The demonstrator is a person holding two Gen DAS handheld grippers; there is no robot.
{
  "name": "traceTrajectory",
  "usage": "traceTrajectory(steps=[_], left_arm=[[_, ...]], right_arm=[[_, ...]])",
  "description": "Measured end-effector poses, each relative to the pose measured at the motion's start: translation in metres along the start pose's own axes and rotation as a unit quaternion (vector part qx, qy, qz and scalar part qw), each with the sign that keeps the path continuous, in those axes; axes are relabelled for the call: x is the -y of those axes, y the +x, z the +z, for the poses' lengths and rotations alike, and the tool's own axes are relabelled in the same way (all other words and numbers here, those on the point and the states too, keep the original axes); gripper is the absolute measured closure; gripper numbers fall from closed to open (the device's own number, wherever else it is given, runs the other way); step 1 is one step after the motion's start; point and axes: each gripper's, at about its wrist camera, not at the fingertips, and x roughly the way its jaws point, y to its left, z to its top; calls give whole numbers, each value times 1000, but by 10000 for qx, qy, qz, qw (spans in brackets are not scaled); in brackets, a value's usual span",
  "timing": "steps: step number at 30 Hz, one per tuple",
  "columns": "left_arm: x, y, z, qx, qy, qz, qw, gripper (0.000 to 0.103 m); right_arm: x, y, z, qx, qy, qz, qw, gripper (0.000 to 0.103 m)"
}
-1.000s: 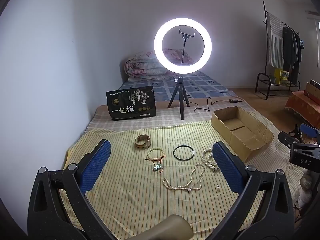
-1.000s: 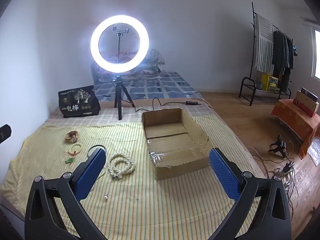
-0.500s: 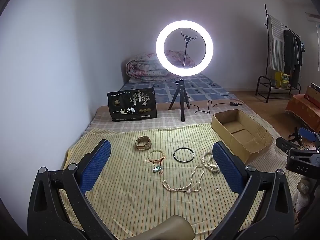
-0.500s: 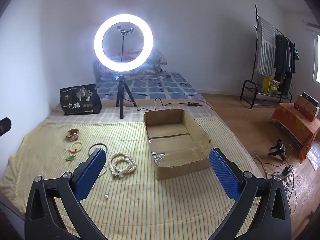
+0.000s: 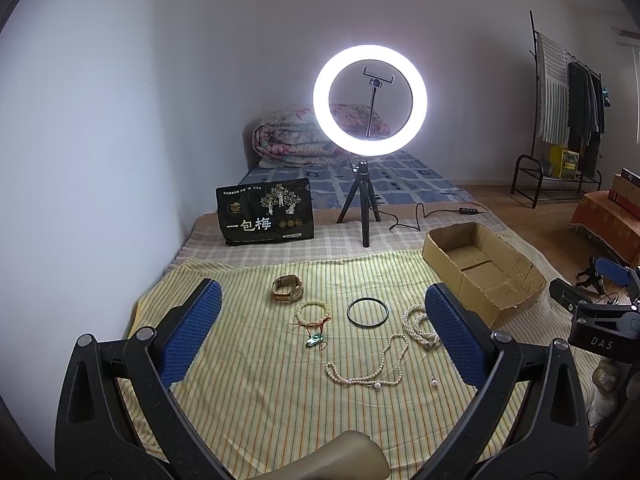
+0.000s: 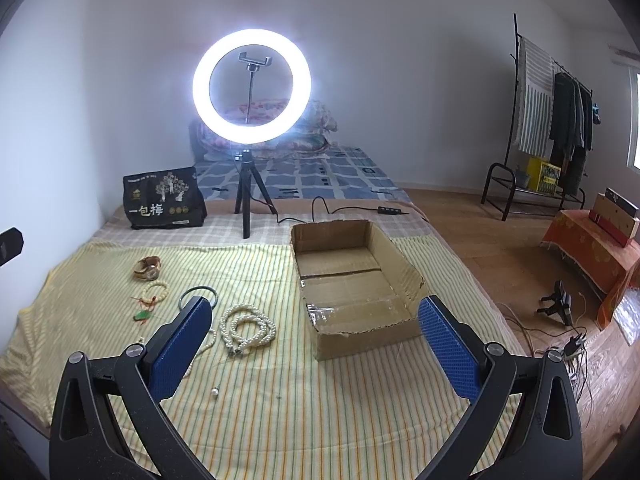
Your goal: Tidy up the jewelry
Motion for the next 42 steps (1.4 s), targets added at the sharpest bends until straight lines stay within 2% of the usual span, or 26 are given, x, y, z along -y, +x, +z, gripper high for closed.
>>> traceTrajectory(steps=[42], left_arm=[[-1,-7,3,87,-58,22,9999,0]], right_arm=[[-3,-4,0,26,-29,32,10000,1]])
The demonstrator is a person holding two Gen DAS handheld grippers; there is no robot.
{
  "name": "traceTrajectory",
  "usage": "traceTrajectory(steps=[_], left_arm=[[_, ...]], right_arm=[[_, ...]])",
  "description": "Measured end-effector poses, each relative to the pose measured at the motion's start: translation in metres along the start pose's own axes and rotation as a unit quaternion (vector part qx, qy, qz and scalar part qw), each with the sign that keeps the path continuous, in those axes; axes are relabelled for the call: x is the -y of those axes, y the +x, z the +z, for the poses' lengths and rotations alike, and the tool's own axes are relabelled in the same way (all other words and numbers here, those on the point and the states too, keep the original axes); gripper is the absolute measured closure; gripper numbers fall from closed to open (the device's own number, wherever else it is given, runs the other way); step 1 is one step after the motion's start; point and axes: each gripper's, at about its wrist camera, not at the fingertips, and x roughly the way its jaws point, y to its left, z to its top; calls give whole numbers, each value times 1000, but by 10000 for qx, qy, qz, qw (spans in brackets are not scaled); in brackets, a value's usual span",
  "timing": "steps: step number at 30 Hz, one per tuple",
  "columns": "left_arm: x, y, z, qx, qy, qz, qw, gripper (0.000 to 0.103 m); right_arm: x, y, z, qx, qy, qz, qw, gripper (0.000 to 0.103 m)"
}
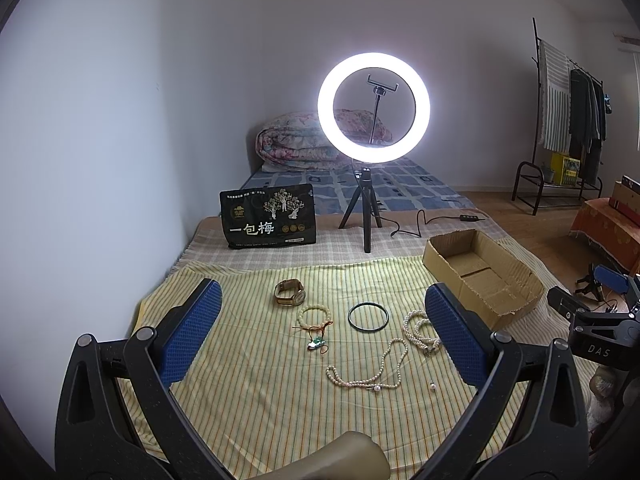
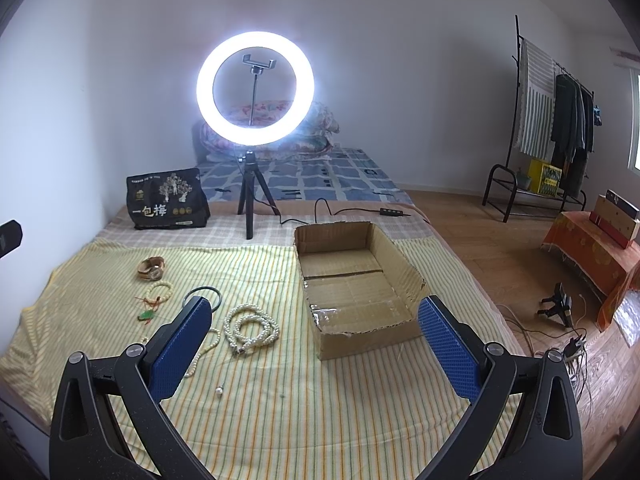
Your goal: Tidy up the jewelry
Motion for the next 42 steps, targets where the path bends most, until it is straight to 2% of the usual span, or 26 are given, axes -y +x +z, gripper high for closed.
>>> traceTrajectory(steps=[16,22,28,32,37,40,42], left_arm=[[-2,1,-6,-3,15,10,10000,0],[-10,10,-12,-105,21,140,9998,0],[-26,23,-18,-270,96,294,9992,0],[-42,39,-27,-553,63,353,9978,0],[-56,69,-45,-1061,-47,153,9942,0],[-66,86,-53,-1382,-335,-72,9898,2],[-73,96,-58,-1466,-503,-93,9879,5]], right_arm=[[-1,4,0,-64,-9,45,10000,1],[-1,11,-4,-165,-71,82,9998,1],[-5,21,-17,-152,-315,376,9987,1],[-13,29,-28,-268,-540,623,9962,1],[-21,46,-39,-574,-641,848,9927,1],[-24,55,-44,-773,-573,1025,9901,1],[-27,58,-48,-875,-611,1132,9878,1]])
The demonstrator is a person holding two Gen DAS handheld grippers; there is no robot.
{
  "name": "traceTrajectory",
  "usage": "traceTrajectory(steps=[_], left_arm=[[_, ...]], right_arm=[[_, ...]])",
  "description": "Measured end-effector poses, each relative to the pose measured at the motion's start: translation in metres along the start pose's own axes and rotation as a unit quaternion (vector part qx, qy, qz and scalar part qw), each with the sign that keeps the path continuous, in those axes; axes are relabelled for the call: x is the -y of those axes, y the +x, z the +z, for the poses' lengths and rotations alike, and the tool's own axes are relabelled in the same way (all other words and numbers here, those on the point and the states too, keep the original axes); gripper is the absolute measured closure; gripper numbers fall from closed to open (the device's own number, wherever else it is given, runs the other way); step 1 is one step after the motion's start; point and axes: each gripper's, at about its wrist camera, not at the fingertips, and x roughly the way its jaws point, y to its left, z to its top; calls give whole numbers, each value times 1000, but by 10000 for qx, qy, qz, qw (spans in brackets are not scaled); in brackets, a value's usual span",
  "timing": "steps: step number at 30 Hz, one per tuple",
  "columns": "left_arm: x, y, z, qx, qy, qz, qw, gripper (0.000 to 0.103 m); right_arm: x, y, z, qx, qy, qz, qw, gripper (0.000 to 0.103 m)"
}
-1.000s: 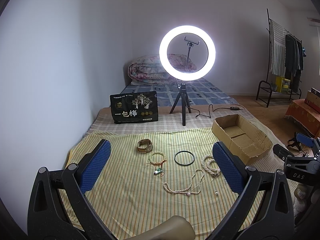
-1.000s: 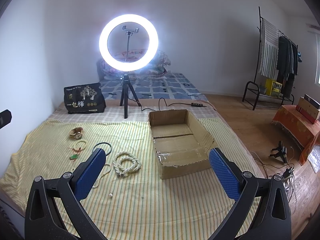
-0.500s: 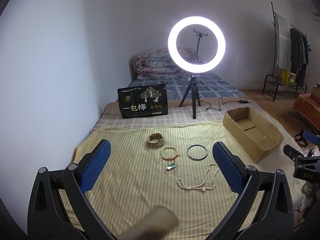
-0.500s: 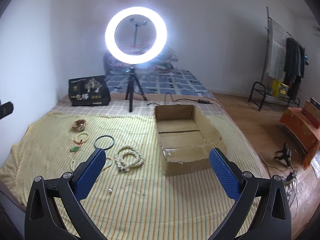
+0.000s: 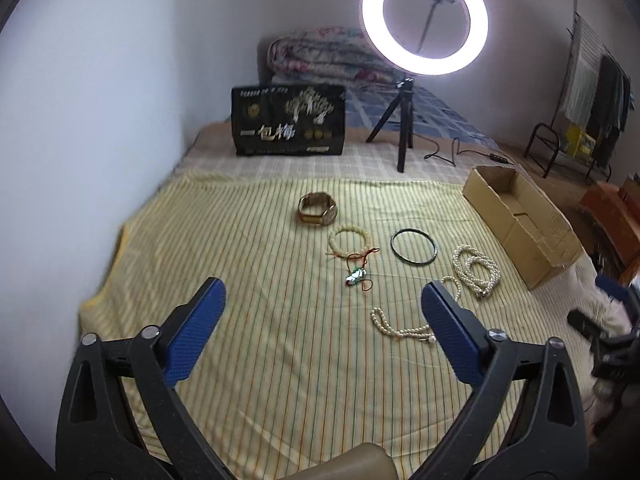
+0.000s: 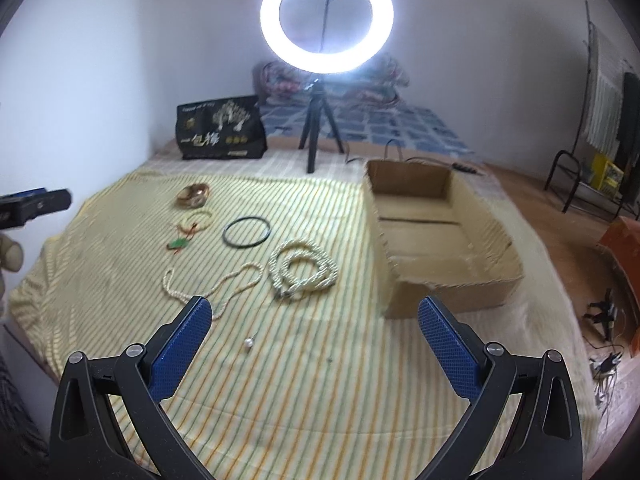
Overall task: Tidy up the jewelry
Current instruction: 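Close the left tool on the green jade pendant while the right tool grasps the pearl earring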
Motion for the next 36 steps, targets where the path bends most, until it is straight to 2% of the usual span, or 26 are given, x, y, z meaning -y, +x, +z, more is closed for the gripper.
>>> traceTrajectory(steps=[3,6,7,9,11,14,20,23,27,36], left_arm=[[-3,18,-2,-86,-15,31,10000,14],[-2,47,-9,-491,-78,-195,9986,29],[0,55,-10,-586,-65,-248,9980,30],[8,70,-12,-703,70,-327,9970,31],[14,84,-13,-821,151,-444,9955,31],[18,105,-13,-1069,150,-651,9920,31],[21,133,-10,-1235,209,-650,9900,31],[21,147,-10,-1327,206,-629,9889,31],[22,160,-9,-1393,214,-598,9882,35],[29,183,-6,-1408,404,-437,9882,37]], right_arm=[[-9,10,-6,-159,-132,141,9997,1],[-16,23,-12,-338,-250,283,9987,8],[-17,28,-14,-406,-271,330,9983,9],[-18,39,-18,-548,-263,468,9971,14],[-18,48,-21,-669,-246,614,9956,30],[-19,61,-27,-867,-248,883,9920,40],[-25,78,-34,-1135,-445,1051,9870,63],[-25,83,-37,-1223,-433,1140,9850,69],[-25,90,-39,-1325,-393,1277,9821,71],[-30,95,-41,-1389,-521,1285,9806,73]])
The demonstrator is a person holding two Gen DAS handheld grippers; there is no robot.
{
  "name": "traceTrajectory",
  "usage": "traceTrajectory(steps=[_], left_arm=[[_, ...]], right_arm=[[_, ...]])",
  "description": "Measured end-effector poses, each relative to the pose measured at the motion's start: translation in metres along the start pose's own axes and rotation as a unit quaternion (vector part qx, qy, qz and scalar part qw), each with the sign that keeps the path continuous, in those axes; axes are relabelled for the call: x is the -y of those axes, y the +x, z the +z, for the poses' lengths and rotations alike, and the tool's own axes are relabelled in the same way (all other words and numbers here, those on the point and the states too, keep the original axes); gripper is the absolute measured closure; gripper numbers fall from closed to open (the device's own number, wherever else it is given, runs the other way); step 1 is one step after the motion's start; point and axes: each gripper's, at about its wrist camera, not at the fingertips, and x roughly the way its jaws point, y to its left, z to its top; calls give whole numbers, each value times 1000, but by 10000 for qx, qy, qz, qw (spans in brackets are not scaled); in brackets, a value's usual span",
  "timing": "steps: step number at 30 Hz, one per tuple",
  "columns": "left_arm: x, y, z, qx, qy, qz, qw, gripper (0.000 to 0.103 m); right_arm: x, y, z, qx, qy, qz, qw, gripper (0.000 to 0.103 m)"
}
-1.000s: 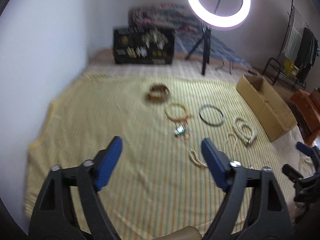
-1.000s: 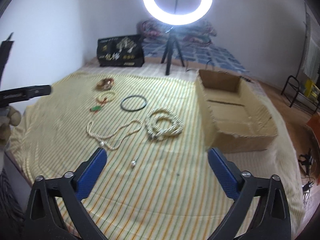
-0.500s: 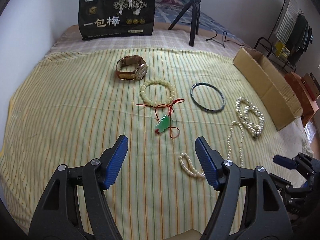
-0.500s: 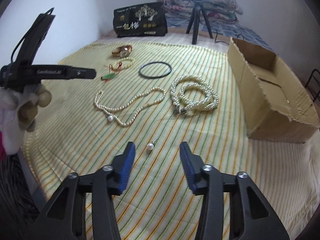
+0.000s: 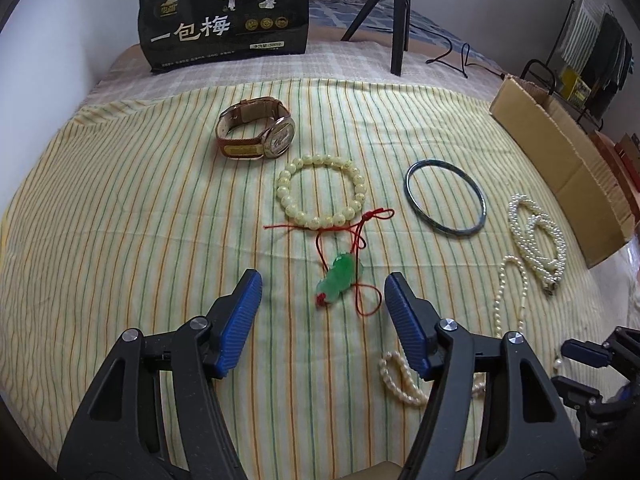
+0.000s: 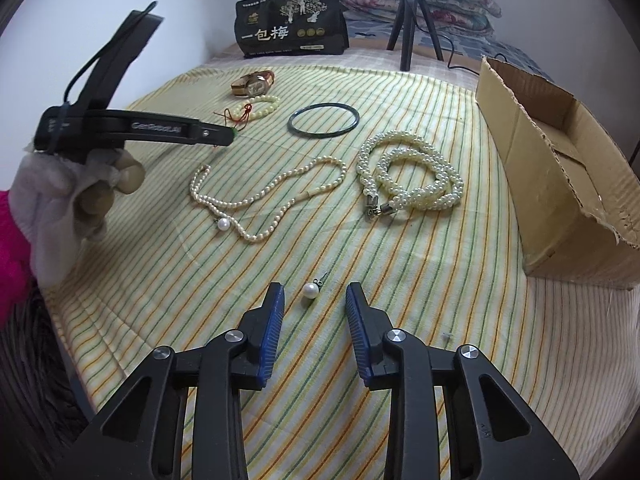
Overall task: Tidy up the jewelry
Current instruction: 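Close the left tool on the green jade pendant while the right tool grasps the pearl earring, then carry the pendant with the left tool into the box while the right tool carries the earring there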
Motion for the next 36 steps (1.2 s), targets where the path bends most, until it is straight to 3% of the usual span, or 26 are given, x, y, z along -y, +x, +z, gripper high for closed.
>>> traceTrajectory(steps=[7,14,17,25,36], left_arm=[[4,7,3,35,101,102,9999,47],[-1,3,2,33,45,36,10000,82],[-6,1,1,24,-51,-25,10000,88],[-9,-10,1,80,-174,-125,9997,88],[-14,-52,13,558,-428,-268,9972,88]], right_arm=[[-2,4,1,-27,-58,-59,10000,75],[-3,5,3,-33,-117,-64,9999,91],[-4,4,3,-31,-154,-68,9999,95],[-4,-3,3,58,-99,-57,9999,96],[8,-34,13,488,145,-120,9986,96]])
